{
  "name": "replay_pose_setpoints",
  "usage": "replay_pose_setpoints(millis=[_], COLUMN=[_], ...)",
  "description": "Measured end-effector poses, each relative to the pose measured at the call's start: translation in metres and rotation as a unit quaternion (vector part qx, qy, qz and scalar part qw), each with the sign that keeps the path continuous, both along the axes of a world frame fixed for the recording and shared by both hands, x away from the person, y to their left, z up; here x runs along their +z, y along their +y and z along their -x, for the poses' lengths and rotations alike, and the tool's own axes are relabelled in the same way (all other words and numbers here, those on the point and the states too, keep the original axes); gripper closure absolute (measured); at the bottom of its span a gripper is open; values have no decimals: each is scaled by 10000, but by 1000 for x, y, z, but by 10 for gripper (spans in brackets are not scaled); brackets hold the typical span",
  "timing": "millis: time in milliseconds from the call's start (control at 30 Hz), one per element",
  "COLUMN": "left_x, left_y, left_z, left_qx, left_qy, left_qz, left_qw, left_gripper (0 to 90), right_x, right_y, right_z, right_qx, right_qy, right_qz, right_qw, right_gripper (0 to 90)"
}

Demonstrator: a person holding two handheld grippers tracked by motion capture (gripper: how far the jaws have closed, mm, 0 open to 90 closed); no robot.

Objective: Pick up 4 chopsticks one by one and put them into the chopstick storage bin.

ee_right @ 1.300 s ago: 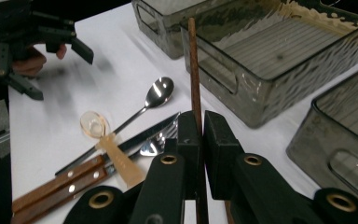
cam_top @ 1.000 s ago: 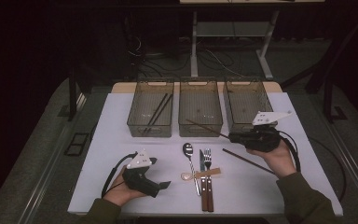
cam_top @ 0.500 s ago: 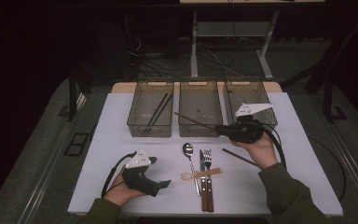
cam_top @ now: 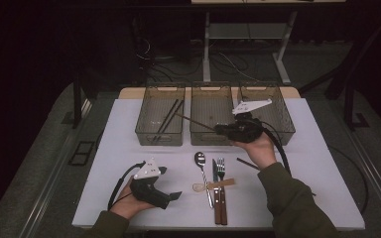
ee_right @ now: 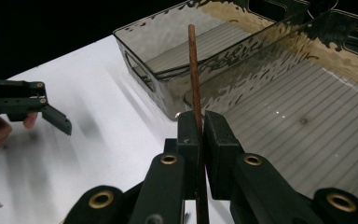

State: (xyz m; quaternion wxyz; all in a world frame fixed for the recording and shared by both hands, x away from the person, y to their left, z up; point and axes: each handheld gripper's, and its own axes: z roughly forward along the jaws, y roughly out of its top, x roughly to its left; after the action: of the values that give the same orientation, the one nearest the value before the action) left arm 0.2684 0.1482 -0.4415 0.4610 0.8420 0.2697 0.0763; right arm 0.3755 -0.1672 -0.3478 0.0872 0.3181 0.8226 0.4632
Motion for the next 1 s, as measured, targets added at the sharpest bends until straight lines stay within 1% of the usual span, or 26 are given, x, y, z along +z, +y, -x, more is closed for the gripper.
replay_pose_setpoints(millis=[100, 133, 267, 333, 400, 433, 467, 500, 600, 733, 867, 1000], left_x=[0, 0, 0, 0, 0, 0, 0, 0, 0, 0, 0, 0], left_y=[0, 0, 0, 0, 0, -1, -1, -1, -1, -1, -2, -2], left_z=[0, 0, 0, 0, 0, 1, 1, 1, 1, 1, 1, 1], left_qx=[-3, -4, 3, 18, -9, 21, 9, 12, 1, -22, -51, -50], left_qy=[2, 8, 17, 28, 28, 39, 43, 49, 46, 34, 20, 27], left_qz=[-11, -7, -2, 41, 7, 57, 56, 67, 67, 65, 73, 95], left_qw=[10000, 10000, 10000, 10000, 10000, 10000, 10000, 10000, 10000, 10000, 10000, 9999], left_gripper=[7, 7, 7, 7, 7, 7, 7, 7, 7, 7, 7, 7], right_x=[0, 0, 0, -1, -2, -2, -3, -4, -5, -7, -8, -9], right_y=[7, 10, 20, 24, 31, 33, 37, 40, 50, 64, 79, 94], right_z=[-5, -8, -16, -20, -25, -26, -29, -30, -39, -48, -60, -70], right_qx=[-58, -66, -153, -174, -198, -201, -222, -240, -310, -395, -474, -525], right_qy=[9, -24, 22, 40, 33, 40, 25, 68, 33, 69, 37, 60], right_qz=[22, 38, 58, 80, 119, 124, 149, 144, 164, 195, 279, 364], right_qw=[10000, 10000, 9999, 9998, 9997, 9997, 9996, 9996, 9994, 9990, 9985, 9979], right_gripper=[853, 853, 853, 853, 853, 852, 852, 853, 853, 853, 853, 853])
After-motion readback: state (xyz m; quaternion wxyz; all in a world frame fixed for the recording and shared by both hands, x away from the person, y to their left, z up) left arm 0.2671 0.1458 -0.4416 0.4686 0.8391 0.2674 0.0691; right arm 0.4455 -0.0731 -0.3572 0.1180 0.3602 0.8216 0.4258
